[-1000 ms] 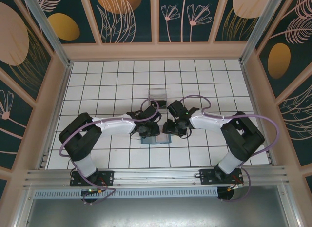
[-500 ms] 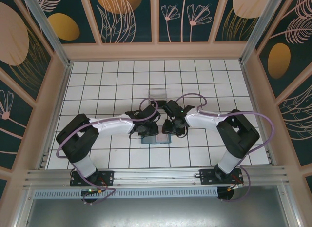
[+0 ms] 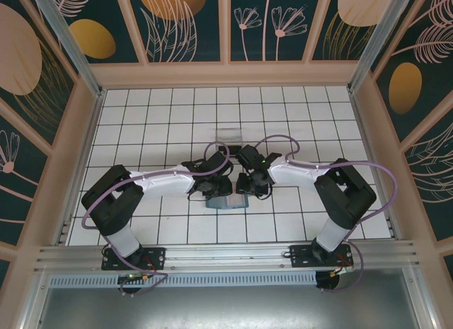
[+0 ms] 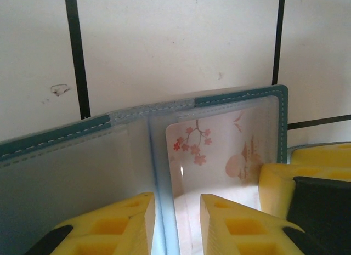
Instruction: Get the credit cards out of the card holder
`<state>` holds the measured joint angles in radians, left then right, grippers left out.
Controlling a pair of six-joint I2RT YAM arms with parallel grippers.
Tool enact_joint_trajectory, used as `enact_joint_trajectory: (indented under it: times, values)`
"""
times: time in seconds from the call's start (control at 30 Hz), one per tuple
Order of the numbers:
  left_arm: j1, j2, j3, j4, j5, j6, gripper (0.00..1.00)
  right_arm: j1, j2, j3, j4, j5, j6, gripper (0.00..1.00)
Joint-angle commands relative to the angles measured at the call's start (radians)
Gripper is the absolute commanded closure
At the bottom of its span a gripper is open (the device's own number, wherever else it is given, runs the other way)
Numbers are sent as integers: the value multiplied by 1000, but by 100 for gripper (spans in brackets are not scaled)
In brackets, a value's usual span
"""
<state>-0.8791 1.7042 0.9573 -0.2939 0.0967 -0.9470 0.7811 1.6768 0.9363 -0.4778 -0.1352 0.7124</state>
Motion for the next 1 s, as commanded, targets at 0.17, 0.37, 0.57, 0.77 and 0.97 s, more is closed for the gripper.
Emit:
enact_joint_trajectory:
  times: [0.17, 0.37, 0.57, 0.77, 0.97]
  values:
    - [-3, 52, -4, -27, -5, 17, 73, 9, 33, -16, -48, 45, 3, 61]
    - [-2, 60, 0, -49, -20, 23, 74, 9, 32, -18, -50, 45, 5, 62]
    - [-3, 48, 2, -67, -35, 25, 81, 9, 33, -23, -44, 46, 5, 62]
    - [-3, 35, 6, -92, -58, 29, 84, 9, 34, -23, -43, 46, 9, 58]
    - [-3, 15, 3, -114, -81, 29, 88, 8, 32, -24, -46, 46, 10, 55]
